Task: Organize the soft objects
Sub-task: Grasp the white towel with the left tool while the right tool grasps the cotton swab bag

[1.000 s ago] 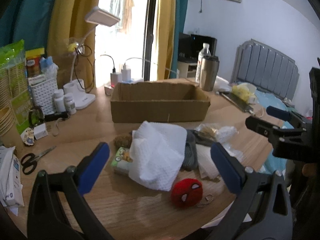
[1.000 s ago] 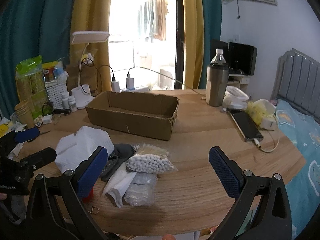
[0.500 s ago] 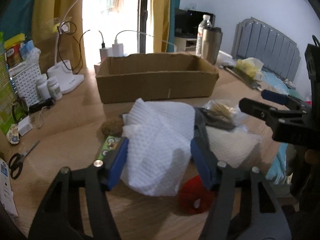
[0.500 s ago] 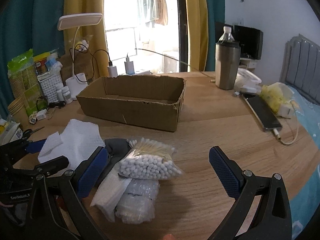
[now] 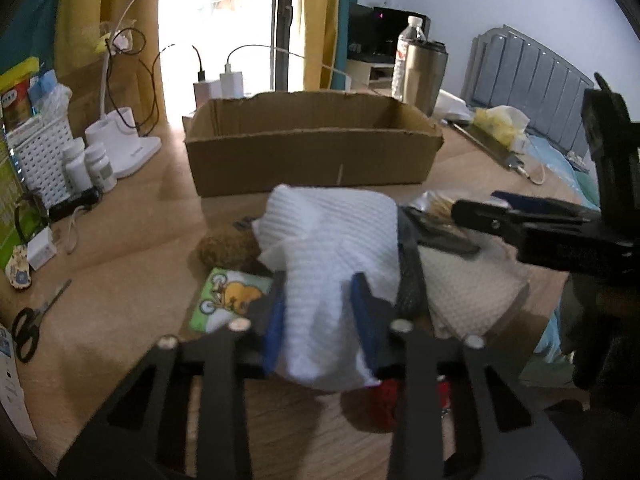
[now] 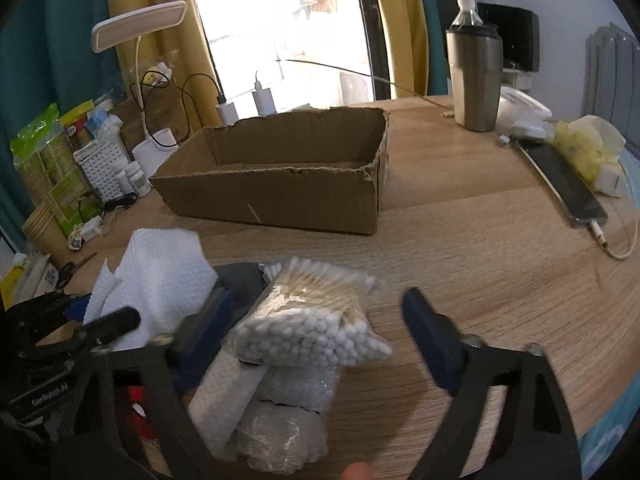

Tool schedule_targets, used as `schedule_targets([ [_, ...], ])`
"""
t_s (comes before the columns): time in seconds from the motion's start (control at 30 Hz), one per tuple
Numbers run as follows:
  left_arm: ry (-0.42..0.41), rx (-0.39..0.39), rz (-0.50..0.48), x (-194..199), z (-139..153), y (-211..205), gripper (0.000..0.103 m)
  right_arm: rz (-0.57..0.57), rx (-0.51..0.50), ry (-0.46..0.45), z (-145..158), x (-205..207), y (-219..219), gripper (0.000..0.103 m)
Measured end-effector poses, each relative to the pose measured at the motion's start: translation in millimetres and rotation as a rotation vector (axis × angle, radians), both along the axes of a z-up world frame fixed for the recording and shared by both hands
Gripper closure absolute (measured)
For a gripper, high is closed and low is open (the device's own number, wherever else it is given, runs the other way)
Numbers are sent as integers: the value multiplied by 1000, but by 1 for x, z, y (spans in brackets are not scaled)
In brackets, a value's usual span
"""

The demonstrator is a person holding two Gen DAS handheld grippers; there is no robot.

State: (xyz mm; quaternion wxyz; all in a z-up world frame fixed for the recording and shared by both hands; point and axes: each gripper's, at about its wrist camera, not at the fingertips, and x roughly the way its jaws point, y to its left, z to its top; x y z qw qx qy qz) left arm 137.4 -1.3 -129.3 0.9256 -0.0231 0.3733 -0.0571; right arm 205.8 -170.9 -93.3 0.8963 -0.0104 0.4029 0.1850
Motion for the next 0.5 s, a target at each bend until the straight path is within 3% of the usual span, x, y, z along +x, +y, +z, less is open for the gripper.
schedule_targets([
  [0.13,-10,2,-23,-1,4,-4,84,25,-26,12,-1,0,5,37],
  [0.3,-31,-3,-32,-3,12,-6,88,34,-36,-1,3,-3,5,49],
  [0.5,-85,-12,-34,-4,34,-4,88,36,-32,-34,15,-6,0,53],
])
